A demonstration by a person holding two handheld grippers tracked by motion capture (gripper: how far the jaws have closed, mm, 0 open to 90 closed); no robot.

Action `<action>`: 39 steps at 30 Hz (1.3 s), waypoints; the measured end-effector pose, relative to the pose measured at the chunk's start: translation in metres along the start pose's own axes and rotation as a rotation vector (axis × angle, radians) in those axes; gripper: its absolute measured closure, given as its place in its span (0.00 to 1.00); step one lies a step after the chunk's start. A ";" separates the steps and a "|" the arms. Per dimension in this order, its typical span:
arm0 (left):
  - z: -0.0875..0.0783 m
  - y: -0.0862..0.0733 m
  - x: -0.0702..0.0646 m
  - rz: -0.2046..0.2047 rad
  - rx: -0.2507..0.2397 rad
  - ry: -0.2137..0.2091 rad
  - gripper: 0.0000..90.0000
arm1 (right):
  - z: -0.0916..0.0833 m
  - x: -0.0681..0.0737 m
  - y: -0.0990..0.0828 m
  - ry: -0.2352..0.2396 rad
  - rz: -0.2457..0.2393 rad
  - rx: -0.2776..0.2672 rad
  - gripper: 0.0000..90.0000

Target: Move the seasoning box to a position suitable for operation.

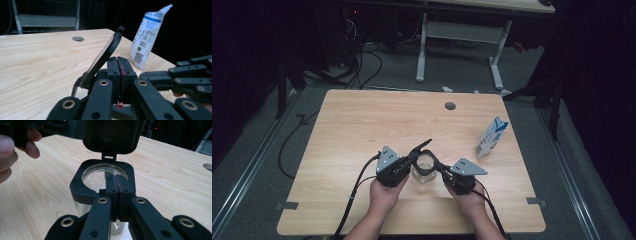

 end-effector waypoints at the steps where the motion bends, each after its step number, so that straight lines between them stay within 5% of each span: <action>1: 0.000 0.000 0.000 0.000 0.000 0.000 0.98 | 0.000 0.000 0.000 0.000 0.000 0.000 1.00; 20: 0.006 0.005 0.023 -0.028 -0.009 0.072 0.98 | 0.000 -0.001 -0.001 0.009 -0.019 -0.009 1.00; 39: 0.010 0.006 0.031 -0.040 -0.002 0.114 1.00 | 0.000 -0.001 -0.001 0.011 -0.025 -0.016 1.00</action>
Point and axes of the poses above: each handheld gripper's, and its own axes: z roughly forward along the jaws, y roughly out of its top, x roughly to its left, the point moved 7 cm from there along z, roughly forward along the jaws, and after that the axes turned 4 degrees about -x, right-handed, at the moved point
